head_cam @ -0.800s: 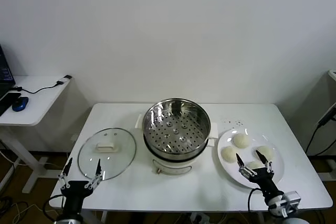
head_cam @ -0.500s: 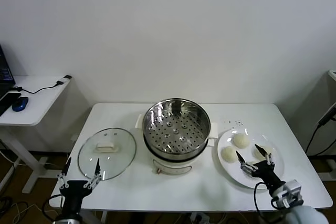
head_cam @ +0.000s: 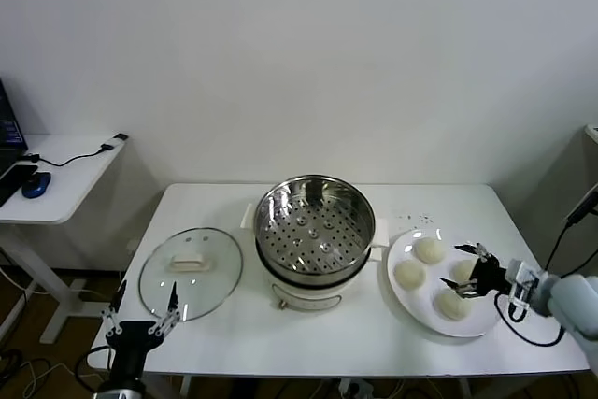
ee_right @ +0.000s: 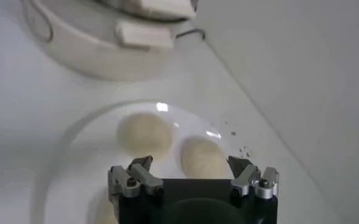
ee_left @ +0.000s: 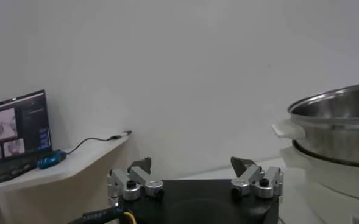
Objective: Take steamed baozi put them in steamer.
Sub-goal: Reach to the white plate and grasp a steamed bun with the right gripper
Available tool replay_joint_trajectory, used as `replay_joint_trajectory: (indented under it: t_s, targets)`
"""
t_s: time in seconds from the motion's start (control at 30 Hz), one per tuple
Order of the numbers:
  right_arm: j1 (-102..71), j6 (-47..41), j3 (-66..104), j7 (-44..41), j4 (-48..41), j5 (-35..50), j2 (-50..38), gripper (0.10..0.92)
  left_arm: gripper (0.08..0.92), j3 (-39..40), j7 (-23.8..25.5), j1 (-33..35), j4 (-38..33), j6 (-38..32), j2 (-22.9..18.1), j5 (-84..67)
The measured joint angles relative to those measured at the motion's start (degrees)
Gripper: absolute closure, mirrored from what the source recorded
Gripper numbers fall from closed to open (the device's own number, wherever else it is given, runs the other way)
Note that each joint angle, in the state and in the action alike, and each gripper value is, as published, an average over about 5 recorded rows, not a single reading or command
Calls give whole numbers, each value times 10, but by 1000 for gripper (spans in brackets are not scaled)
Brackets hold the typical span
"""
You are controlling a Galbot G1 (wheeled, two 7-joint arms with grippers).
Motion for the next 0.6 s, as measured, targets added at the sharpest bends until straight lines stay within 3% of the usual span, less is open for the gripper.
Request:
replay_joint_trajectory:
  t_s: [0.23,0.6]
  targets:
    - [221,10,-209,-68,-90,-23,-11,203,177,3,0,-8,2,7,0,1]
    - [478,18,-497,-131,-212,-19,43,203,177,5,-2,-11,6,18,-4,-5]
